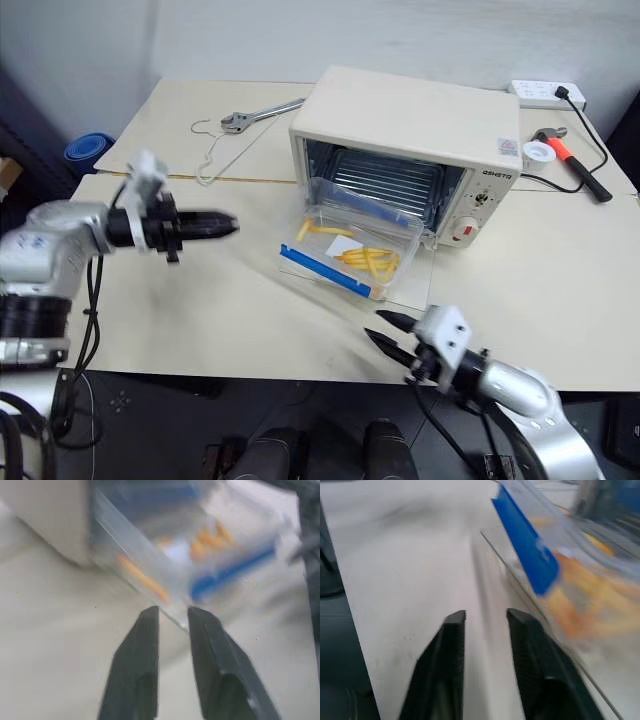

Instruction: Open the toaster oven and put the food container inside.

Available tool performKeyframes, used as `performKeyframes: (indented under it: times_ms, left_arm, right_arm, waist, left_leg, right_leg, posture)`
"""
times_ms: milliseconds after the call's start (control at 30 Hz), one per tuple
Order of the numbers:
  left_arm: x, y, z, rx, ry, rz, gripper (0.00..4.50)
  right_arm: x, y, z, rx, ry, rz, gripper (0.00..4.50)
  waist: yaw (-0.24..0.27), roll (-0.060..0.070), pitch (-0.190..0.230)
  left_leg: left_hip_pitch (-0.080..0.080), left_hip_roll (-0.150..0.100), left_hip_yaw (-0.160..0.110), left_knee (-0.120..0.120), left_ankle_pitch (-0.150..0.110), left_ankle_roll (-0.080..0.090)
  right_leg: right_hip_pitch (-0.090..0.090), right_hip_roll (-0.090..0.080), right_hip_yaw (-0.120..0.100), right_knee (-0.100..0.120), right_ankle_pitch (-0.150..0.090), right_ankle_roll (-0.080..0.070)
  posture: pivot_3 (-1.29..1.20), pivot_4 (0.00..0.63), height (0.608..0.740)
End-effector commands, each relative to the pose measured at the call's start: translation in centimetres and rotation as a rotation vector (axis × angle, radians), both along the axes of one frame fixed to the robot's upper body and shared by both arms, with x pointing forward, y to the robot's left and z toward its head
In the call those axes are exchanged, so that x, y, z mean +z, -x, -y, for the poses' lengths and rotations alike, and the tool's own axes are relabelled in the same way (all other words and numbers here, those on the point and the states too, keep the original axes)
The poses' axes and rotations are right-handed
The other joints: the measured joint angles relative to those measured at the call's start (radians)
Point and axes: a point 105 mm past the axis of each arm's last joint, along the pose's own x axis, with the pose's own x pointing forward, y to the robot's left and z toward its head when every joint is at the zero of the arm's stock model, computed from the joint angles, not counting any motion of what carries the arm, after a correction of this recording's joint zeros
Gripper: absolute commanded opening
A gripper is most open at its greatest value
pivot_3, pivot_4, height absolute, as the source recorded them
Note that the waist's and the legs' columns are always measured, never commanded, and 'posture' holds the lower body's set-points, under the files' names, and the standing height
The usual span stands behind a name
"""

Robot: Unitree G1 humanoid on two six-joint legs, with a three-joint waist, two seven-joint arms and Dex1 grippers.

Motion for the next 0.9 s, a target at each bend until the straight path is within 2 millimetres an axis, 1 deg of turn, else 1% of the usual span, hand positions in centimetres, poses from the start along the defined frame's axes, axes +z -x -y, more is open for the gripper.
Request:
performKeyframes:
  times_ms: [33,67,100,133,167,267,433,667,733,833,867,900]
  left_arm:
    - [0.6,0.6,3.0,-0.084,0.046,0.045,0.00]
    - [0.5,0.6,3.6,-0.083,0.069,0.033,0.00]
    - [-0.1,0.4,4.1,-0.077,0.064,0.029,0.00]
    - [-0.7,0.2,4.6,-0.074,0.057,0.029,0.00]
    - [-0.9,-0.1,5.2,-0.061,0.070,0.038,0.00]
    - [-0.4,-1.9,6.6,0.032,0.148,0.069,0.00]
    - [0.6,-4.2,8.3,0.143,0.261,0.086,0.00]
    - [1.0,-7.1,9.9,0.286,0.346,0.138,0.00]
    - [1.5,-7.8,10.4,0.323,0.383,0.166,0.00]
    - [1.7,-7.9,10.6,0.321,0.397,0.196,0.00]
    - [1.6,-7.6,10.6,0.294,0.401,0.190,0.00]
    - [1.8,-7.3,10.1,0.281,0.402,0.218,0.00]
  right_arm:
    - [0.3,-1.0,-0.4,-0.030,-0.004,0.007,0.23]
    - [0.3,-1.5,-0.3,-0.044,0.005,0.017,0.05]
    - [0.5,-2.1,-0.3,-0.056,0.009,0.027,0.05]
    - [1.0,-3.1,0.0,-0.086,0.010,0.051,0.05]
    - [1.7,-4.0,0.3,-0.115,0.005,0.077,0.05]
    - [3.4,-6.4,1.5,-0.181,0.013,0.145,0.05]
    - [4.5,-9.0,2.7,-0.233,0.029,0.199,0.05]
    - [5.4,-12.8,2.9,-0.325,0.005,0.262,0.05]
    - [5.7,-13.9,2.9,-0.366,0.005,0.287,0.05]
    - [6.2,-14.5,2.6,-0.376,-0.007,0.312,0.05]
    - [6.3,-14.3,2.5,-0.364,-0.012,0.314,0.05]
    - [6.4,-13.8,2.4,-0.346,-0.007,0.319,0.05]
  waist:
    - [0.006,-0.001,0.000]
    - [0.006,-0.001,0.000]
    - [0.003,-0.001,0.000]
    - [-0.001,-0.001,0.000]
    - [-0.003,-0.001,0.000]
    - [-0.005,-0.001,0.000]
    - [-0.007,-0.001,0.000]
    - [-0.014,-0.001,0.000]
    - [-0.021,-0.001,0.000]
    - [-0.028,-0.001,0.000]
    - [-0.030,0.000,0.000]
    - [-0.031,0.000,0.000]
  left_leg:
    - [-0.002,-0.001,-0.003,0.001,0.000,0.000]
    - [-0.004,-0.001,-0.007,0.003,0.000,0.000]
    - [-0.005,-0.002,-0.007,0.004,0.000,0.001]
    - [-0.005,-0.002,-0.007,0.005,-0.001,0.001]
    - [-0.005,-0.002,-0.007,0.004,-0.001,0.001]
    - [-0.004,-0.002,-0.005,0.004,0.000,0.000]
    - [-0.004,-0.002,-0.005,0.004,0.000,0.000]
    - [-0.004,-0.002,-0.005,0.005,0.000,0.000]
    - [-0.004,-0.002,-0.005,0.005,0.000,0.000]
    - [-0.004,-0.002,-0.005,0.005,0.000,0.000]
    - [-0.004,-0.002,-0.005,0.004,0.000,0.000]
    - [-0.004,-0.002,-0.005,0.003,0.000,0.000]
  right_leg:
    - [-0.001,0.000,0.000,0.001,0.000,0.000]
    - [-0.001,0.000,-0.001,0.001,0.001,-0.001]
    - [-0.001,0.001,-0.001,0.001,0.001,-0.001]
    - [-0.001,0.001,-0.002,0.001,0.001,-0.001]
    - [-0.001,0.001,-0.002,0.001,0.001,-0.001]
    - [-0.002,0.003,-0.004,0.002,0.001,-0.001]
    - [-0.003,0.005,-0.007,0.004,0.001,-0.001]
    - [-0.003,0.005,-0.009,0.004,0.001,0.000]
    - [-0.003,0.005,-0.009,0.004,0.001,0.000]
    - [-0.004,0.004,-0.010,0.005,0.001,0.000]
    - [-0.004,0.004,-0.010,0.005,0.001,0.000]
    - [-0.004,0.004,-0.010,0.009,0.001,0.000]
  posture:
    - [0.00,0.150,0.740]
    - [0.00,0.150,0.740]
    - [0.00,0.150,0.740]
    - [0.00,0.150,0.740]
    - [0.00,0.150,0.740]
    - [0.00,0.150,0.740]
    - [0.00,0.150,0.740]
    - [0.00,0.150,0.740]
    - [0.00,0.150,0.740]
    - [0.00,0.150,0.740]
    - [0.00,0.150,0.740]
    - [0.00,0.150,0.740]
